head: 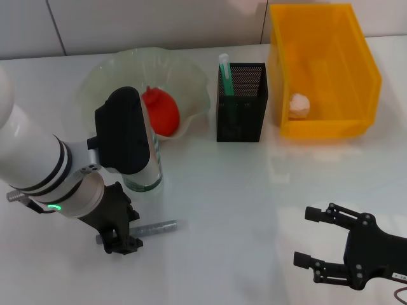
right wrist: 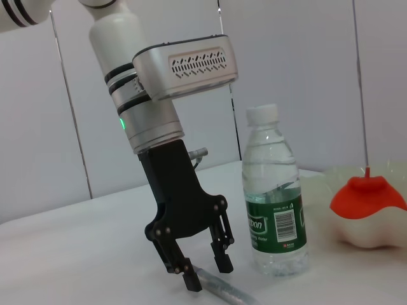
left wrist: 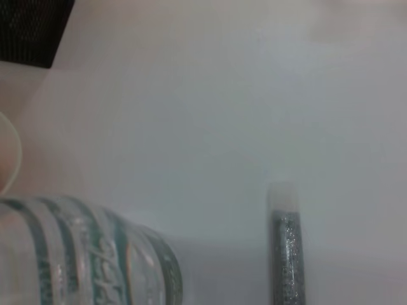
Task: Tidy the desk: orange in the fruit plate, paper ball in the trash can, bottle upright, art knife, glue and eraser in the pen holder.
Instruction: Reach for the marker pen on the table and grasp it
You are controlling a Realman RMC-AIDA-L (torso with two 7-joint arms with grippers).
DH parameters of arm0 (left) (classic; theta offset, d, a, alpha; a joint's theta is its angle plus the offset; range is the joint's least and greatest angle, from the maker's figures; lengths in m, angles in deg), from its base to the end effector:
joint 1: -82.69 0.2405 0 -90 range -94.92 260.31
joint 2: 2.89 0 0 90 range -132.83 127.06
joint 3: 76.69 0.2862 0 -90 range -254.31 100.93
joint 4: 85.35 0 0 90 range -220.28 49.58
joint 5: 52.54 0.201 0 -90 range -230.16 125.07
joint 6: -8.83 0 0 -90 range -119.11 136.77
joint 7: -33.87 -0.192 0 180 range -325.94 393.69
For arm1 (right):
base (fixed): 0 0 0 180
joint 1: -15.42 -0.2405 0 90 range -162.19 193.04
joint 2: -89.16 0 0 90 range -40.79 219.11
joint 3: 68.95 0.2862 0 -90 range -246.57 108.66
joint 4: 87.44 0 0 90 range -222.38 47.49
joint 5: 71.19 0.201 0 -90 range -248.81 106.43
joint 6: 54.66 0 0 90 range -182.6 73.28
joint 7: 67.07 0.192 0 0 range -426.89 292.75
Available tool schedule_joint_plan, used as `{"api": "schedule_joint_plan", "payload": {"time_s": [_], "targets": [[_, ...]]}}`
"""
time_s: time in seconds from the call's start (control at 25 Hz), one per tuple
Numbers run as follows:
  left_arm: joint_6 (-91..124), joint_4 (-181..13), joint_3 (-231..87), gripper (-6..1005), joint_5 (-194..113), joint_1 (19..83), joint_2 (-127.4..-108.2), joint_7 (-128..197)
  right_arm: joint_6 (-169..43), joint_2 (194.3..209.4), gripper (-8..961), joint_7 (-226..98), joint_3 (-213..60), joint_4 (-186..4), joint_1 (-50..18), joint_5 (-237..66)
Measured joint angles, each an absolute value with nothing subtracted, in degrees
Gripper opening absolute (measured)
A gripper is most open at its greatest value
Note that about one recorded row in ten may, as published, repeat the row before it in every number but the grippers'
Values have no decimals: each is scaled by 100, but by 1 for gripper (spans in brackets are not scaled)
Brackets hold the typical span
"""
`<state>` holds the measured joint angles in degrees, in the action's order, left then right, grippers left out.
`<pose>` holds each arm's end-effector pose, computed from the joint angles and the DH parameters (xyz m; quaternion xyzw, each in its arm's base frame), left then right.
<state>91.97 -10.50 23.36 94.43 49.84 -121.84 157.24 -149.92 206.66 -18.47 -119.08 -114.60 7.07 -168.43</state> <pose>-0.2295 0.3310 -0.1172 -0.9626 -0.0263 0.2633 0.0576 0.3312 0.2198 -0.0658 -0.9198 0.1682 0.2997 0.1895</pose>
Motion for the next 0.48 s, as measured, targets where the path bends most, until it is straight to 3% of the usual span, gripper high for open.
{"api": "schedule_joint_plan", "payload": {"time_s": [0.4, 0.48], "targets": [[9247, -1113, 2322, 443, 9462, 4923, -12193, 15691, -14953, 20667, 808, -1826, -11922, -11460, 673, -16843], [9247, -1148, 2313, 372, 9463, 4908, -12195, 15691, -14938, 20666, 807, -1808, -11929, -11460, 665, -16844]]}}
